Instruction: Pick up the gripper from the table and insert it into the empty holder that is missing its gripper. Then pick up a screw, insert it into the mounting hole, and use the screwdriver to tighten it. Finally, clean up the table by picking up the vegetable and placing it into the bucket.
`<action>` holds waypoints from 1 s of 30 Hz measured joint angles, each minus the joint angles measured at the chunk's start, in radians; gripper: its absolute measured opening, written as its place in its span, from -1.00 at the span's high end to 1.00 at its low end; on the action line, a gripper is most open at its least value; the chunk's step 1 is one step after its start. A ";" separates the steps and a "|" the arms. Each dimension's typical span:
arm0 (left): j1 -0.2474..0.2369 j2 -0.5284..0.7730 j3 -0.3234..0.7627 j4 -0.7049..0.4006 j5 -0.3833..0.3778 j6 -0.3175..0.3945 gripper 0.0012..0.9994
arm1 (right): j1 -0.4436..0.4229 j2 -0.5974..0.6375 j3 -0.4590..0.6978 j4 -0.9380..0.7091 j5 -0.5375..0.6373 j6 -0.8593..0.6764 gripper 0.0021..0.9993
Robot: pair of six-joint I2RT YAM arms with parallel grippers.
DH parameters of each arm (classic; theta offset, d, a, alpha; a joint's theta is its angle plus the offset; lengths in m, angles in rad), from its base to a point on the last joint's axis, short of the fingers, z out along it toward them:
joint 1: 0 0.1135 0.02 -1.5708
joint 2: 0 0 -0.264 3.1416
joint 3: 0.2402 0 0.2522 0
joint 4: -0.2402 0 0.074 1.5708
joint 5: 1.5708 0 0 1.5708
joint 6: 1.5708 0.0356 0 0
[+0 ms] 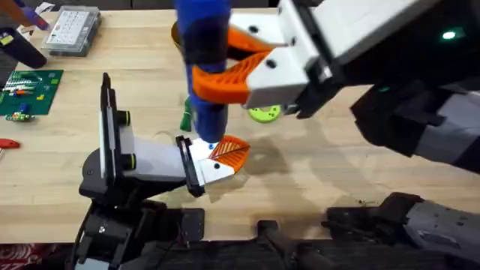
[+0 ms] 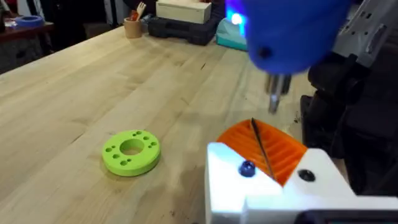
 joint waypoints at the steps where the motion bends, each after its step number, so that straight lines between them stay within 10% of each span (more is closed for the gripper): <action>1: 0.000 0.000 0.000 0.000 0.000 0.000 0.98 | -0.007 -0.007 0.000 0.007 -0.004 0.003 0.91; 30: 0.000 0.000 0.000 0.000 0.000 0.000 0.98 | -0.076 -0.043 0.132 -0.067 -0.180 0.099 0.92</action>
